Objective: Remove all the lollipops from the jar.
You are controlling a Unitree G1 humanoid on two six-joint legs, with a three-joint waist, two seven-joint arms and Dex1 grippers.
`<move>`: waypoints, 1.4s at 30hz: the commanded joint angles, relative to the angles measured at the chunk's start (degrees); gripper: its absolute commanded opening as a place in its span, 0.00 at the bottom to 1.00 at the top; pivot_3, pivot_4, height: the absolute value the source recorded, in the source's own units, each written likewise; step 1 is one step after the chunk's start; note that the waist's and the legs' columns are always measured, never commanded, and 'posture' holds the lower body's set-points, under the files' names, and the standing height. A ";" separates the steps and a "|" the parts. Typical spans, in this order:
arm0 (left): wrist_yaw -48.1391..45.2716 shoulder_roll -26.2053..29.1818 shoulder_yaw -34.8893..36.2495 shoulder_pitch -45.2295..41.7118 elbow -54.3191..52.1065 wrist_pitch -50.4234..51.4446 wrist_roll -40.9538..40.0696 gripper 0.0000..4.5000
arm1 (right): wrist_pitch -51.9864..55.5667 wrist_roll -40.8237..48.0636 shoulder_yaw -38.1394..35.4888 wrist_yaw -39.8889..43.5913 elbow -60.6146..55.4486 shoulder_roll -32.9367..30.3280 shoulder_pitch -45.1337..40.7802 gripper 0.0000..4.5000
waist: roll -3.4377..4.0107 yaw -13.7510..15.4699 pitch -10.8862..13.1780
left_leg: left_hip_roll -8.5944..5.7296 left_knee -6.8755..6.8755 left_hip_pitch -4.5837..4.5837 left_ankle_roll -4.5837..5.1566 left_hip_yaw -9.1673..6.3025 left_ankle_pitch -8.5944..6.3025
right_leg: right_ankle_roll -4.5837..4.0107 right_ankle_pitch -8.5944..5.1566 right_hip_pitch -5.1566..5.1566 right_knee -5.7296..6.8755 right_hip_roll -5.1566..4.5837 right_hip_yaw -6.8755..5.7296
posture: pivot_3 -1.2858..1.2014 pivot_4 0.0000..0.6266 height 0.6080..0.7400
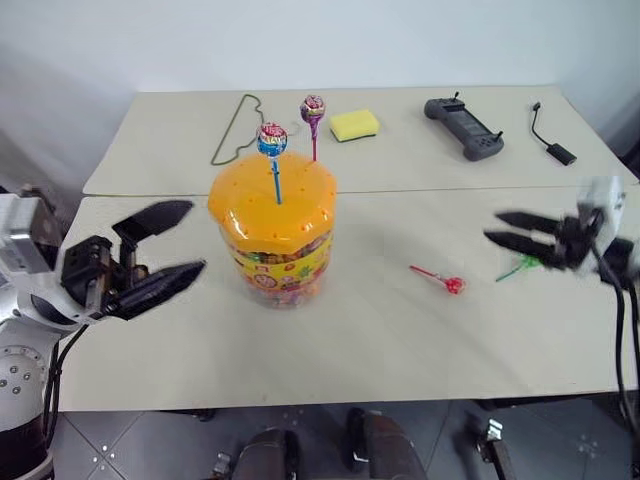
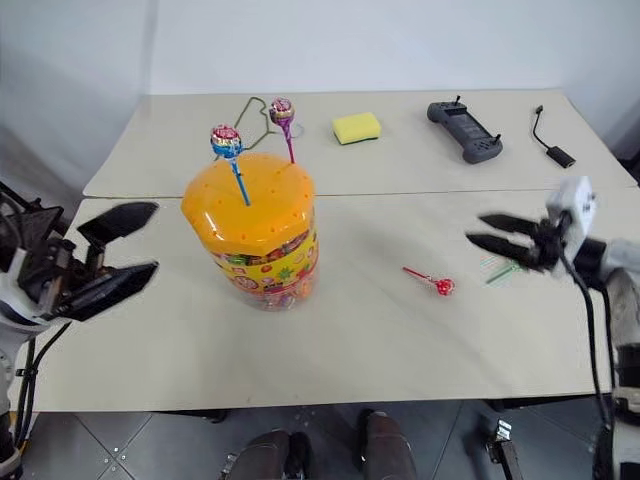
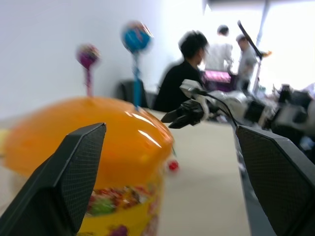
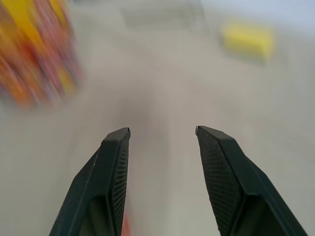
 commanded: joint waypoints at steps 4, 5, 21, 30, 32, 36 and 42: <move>3.01 -1.82 -0.05 -0.77 0.50 0.26 -1.29 1.00 | 7.39 3.42 3.87 -11.56 -6.00 11.65 -14.54 0.50 | -0.08 0.39 -0.04 | -0.04 0.00 -0.11 -0.04 -0.07 -0.04 | -0.01 0.00 -0.07 -0.01 -0.06 -0.06 | 0.52 0.24 1.00; 3.21 -2.03 -0.39 -1.06 0.50 0.48 -1.51 1.00 | 8.21 1.84 6.20 -13.03 -6.17 13.35 -16.82 0.50 | -0.08 0.53 -0.04 | -0.04 0.00 -0.16 -0.02 -0.08 -0.04 | -0.01 0.01 -0.10 -0.03 -0.08 -0.08 | 0.52 0.24 1.00; 5.15 -3.86 -1.39 -4.99 -0.20 1.47 -4.13 1.00 | 21.79 -0.59 14.95 -19.32 -3.89 26.34 -28.45 0.30 | -0.11 -0.15 -0.06 | -0.08 0.06 -0.42 0.09 -0.02 0.02 | 0.03 0.03 -0.41 0.41 -0.12 -0.23 | 0.52 0.24 1.00; 6.40 -5.24 -0.87 -6.01 0.04 0.82 -5.21 1.00 | 17.13 -0.71 11.44 -17.90 -1.00 27.90 -28.79 0.01 | -0.11 -0.35 -0.06 | -0.06 0.04 -0.41 0.08 0.00 0.04 | 0.03 0.03 -0.41 0.43 -0.08 -0.23 | 0.52 0.24 1.00; 6.62 -5.40 -0.75 -6.18 0.14 0.75 -5.24 1.00 | 14.30 -0.88 9.13 -17.63 0.85 27.57 -29.12 0.01 | -0.11 -0.25 -0.06 | -0.06 0.05 -0.41 0.08 0.00 0.04 | 0.03 0.03 -0.41 0.43 -0.08 -0.23 | 0.52 0.24 1.00; 1.86 -1.75 -1.77 -4.26 0.06 1.22 -1.74 1.00 | 12.54 -2.18 3.86 -15.90 5.73 19.66 -29.18 0.01 | -0.12 -0.01 -0.05 | -0.10 0.07 -0.42 0.08 0.04 0.05 | 0.03 0.03 -0.41 0.41 -0.09 -0.20 | 0.52 0.24 1.00; -11.41 8.05 -3.60 1.43 -0.94 0.77 4.72 1.00 | 12.29 -16.37 15.38 0.38 8.77 -8.20 -15.95 0.01 | -0.14 1.25 -0.06 | -0.15 0.00 -0.57 0.27 -0.06 -0.14 | 0.04 0.02 -0.41 -0.02 -0.11 -0.35 | 0.52 0.24 1.00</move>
